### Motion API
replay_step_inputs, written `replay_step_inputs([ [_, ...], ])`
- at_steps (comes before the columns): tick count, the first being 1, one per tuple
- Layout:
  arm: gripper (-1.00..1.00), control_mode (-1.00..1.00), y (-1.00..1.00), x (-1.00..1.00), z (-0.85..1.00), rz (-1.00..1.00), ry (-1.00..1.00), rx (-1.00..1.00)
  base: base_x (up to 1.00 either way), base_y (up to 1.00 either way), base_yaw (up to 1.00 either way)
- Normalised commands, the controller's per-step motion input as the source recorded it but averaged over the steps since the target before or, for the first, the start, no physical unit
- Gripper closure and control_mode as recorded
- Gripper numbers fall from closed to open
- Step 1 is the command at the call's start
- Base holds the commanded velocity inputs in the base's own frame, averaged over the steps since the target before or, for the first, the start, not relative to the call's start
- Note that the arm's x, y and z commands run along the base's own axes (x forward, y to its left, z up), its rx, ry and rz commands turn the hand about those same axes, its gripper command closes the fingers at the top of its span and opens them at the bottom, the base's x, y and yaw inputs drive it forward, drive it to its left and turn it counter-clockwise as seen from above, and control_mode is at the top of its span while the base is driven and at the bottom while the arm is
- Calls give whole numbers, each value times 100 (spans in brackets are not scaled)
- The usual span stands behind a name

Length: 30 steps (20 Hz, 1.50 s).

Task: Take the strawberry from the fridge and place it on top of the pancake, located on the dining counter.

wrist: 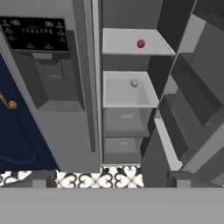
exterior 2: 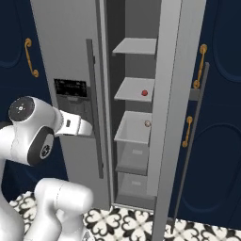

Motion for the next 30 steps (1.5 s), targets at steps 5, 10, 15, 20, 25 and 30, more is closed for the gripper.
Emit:
replay_step_inputs([
  [5,-100,-100,13,0,-7,0,3,-2,0,0,0],
  [10,-100,100,0,3,-6,0,2,0,7,0,0],
  [15,-100,100,0,0,0,0,0,0,51,0,-15],
  [20,-100,100,0,0,0,0,0,0,46,0,-30],
  [25,-100,100,0,0,0,0,0,0,39,8,-38],
  [30,-100,100,0,0,0,0,0,0,15,19,-38],
])
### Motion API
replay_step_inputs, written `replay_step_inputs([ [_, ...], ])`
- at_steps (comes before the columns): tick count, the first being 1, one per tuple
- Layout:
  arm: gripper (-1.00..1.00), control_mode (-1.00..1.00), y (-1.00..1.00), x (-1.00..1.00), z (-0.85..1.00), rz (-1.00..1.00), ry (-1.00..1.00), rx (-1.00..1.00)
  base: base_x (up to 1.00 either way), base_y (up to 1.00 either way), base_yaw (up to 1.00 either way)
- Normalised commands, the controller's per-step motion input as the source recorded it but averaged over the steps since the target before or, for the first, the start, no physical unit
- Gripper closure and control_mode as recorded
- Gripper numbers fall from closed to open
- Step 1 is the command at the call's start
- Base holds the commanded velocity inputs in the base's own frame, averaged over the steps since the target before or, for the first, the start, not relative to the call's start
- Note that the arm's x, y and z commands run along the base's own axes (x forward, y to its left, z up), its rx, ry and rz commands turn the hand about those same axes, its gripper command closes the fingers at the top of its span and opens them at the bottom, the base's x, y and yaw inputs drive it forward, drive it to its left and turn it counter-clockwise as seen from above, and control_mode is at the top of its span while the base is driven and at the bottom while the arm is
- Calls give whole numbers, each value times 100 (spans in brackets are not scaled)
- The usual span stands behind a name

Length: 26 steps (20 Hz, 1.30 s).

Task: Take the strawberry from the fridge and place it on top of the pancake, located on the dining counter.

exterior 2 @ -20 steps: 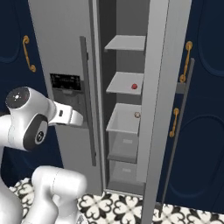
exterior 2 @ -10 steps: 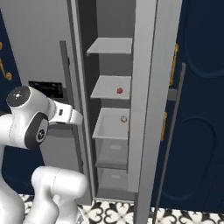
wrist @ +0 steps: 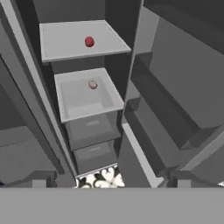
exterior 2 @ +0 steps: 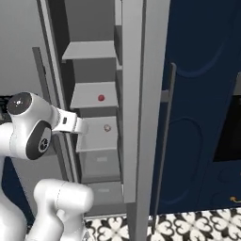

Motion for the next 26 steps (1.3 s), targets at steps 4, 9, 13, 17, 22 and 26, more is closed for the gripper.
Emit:
replay_step_inputs([
  [4,-100,100,0,0,0,0,0,0,22,38,-32],
  [9,-100,100,0,0,0,0,0,0,29,65,-19],
  [13,-100,100,0,0,0,0,0,0,64,12,-10],
  [17,-100,100,0,0,0,0,0,0,56,8,-9],
  [22,-100,100,0,0,0,0,0,0,49,-8,-1],
  [26,-100,100,0,0,0,0,0,0,50,-18,2],
])
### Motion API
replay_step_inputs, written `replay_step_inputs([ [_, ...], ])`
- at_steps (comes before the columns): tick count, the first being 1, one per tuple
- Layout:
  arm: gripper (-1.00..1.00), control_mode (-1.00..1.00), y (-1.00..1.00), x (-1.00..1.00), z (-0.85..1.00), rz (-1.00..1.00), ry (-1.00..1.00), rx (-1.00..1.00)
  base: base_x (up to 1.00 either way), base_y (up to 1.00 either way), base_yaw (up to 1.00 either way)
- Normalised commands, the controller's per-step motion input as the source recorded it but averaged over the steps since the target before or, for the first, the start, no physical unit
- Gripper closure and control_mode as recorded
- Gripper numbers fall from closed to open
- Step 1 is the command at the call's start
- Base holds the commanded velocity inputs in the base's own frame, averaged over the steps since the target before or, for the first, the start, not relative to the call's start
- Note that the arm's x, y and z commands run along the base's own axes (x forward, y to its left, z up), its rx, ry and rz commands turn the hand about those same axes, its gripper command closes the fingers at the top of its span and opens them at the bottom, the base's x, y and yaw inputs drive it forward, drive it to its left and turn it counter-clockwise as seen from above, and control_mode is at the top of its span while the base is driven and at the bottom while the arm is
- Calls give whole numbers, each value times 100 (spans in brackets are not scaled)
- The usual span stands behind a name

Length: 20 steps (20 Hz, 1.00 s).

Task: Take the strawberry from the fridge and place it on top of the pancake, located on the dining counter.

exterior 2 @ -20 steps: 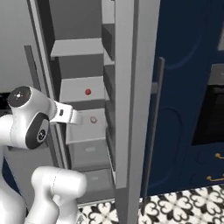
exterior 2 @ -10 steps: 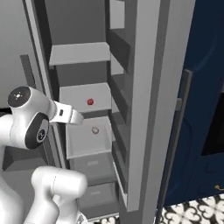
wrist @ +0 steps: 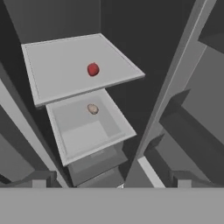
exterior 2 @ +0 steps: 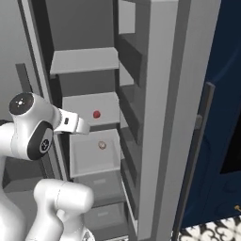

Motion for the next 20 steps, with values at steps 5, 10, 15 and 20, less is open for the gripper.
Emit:
replay_step_inputs([
  [5,-100,100,0,0,0,0,0,0,55,-8,13],
  [10,-100,100,0,0,0,0,0,0,42,-36,21],
  [15,-100,100,0,0,0,0,0,0,53,-2,20],
  [20,-100,100,0,0,0,0,0,0,58,0,24],
])
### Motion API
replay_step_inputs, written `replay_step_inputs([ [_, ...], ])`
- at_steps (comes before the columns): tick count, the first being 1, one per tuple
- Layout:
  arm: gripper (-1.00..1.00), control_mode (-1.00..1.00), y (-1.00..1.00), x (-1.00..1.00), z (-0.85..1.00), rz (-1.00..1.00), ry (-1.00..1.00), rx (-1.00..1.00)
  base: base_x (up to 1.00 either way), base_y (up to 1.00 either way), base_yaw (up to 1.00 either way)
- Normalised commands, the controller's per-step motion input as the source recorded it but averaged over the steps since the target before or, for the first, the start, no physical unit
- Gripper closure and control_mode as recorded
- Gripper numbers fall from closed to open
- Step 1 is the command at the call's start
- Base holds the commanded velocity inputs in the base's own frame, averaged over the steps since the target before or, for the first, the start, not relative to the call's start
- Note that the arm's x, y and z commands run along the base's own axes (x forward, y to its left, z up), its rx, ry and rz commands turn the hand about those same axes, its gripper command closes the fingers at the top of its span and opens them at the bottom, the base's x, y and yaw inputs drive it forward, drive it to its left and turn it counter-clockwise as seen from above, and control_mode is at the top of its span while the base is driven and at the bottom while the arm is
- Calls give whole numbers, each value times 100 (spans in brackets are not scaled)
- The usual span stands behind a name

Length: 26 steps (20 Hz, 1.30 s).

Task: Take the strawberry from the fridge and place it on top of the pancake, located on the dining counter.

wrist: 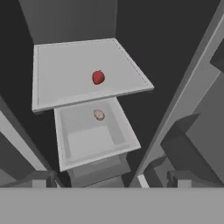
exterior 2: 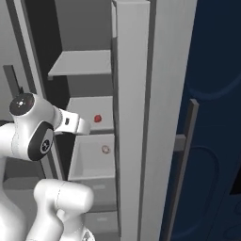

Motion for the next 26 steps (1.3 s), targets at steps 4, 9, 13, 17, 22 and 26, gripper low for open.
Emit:
replay_step_inputs([
  [4,-100,100,0,0,0,0,0,0,63,0,25],
  [9,-100,100,0,0,0,0,0,0,68,0,16],
  [13,-100,-100,0,47,0,5,0,0,35,0,4],
  [17,-100,-100,7,100,-15,9,2,0,0,0,0],
  [22,-100,-100,0,64,-35,1,2,-2,0,0,0],
  [26,-100,-100,0,51,-47,-2,4,-2,0,0,0],
])
